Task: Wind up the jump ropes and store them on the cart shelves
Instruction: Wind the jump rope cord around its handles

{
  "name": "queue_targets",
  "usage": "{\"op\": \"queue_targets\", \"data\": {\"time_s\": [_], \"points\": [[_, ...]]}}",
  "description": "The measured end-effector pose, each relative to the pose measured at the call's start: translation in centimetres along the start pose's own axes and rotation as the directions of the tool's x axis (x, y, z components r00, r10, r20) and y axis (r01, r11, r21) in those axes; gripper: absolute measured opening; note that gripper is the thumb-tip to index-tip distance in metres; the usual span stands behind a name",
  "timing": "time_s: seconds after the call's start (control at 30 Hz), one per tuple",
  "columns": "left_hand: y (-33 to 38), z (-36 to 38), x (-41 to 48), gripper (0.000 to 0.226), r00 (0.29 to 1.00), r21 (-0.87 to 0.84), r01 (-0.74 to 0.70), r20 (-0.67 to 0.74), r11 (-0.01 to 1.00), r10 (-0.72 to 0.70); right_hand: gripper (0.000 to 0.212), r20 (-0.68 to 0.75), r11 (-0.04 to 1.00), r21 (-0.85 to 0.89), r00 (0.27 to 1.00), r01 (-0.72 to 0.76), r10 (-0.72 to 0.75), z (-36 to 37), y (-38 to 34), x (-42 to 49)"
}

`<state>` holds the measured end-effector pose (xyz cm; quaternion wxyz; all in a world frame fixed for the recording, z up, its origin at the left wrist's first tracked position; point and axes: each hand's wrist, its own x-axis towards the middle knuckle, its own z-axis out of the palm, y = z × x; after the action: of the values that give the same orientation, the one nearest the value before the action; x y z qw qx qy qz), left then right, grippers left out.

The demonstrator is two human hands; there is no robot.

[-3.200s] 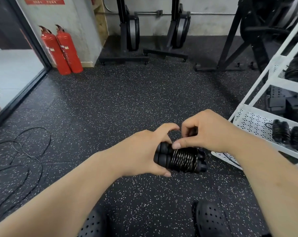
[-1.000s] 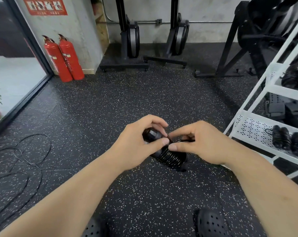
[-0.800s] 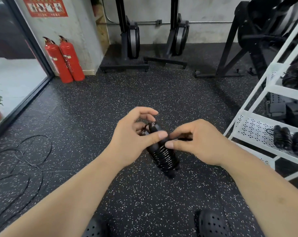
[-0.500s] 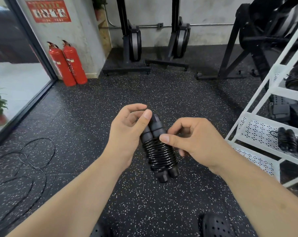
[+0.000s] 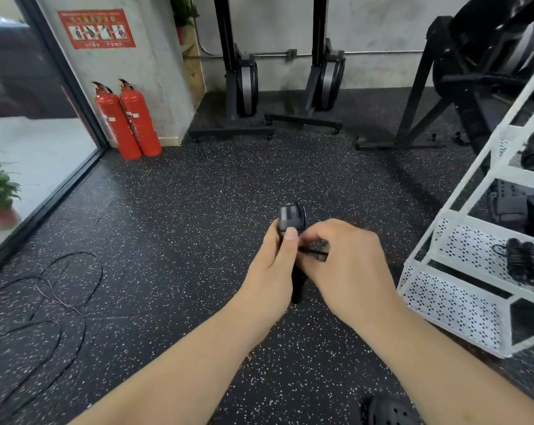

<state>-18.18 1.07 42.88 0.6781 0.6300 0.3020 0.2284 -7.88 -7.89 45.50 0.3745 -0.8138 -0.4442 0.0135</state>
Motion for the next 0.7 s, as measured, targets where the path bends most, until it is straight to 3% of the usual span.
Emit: {"op": "queue_targets", "data": {"time_s": [0.17,0.33,0.47,0.63,0.7], "points": [[-0.1,-0.6,0.2,0.032,0.999,-0.114,-0.008,-0.043,0.993,0.003,0.019,0.119,0.988,0.102,0.984,0.118,-0.13,-0.5,-0.2,0.1],[0.2,-0.2,0.2,0.035,0.998,-0.119,-0.022,-0.063,0.993,0.014,0.03,0.15,0.943,0.327,0.989,-0.054,0.004,-2.1,-0.1,0.4],[0.2,0.1,0.4,0.039,0.998,-0.114,-0.045,-0.046,0.992,0.04,0.039,0.113,0.773,0.609,0.984,-0.177,0.136,-2.8,-0.5,0.1],[0.2,0.1,0.7,0.039,0.986,-0.05,-0.146,-0.087,0.988,0.141,0.041,0.041,0.495,0.846,0.95,-0.198,0.309,-2.2,-0.5,-0.4],[0.1,0.2,0.7,0.039,0.977,-0.013,-0.195,-0.094,0.981,0.193,0.04,0.015,0.437,0.883,0.941,-0.171,0.337,-1.3,-1.1,-0.8]]}}
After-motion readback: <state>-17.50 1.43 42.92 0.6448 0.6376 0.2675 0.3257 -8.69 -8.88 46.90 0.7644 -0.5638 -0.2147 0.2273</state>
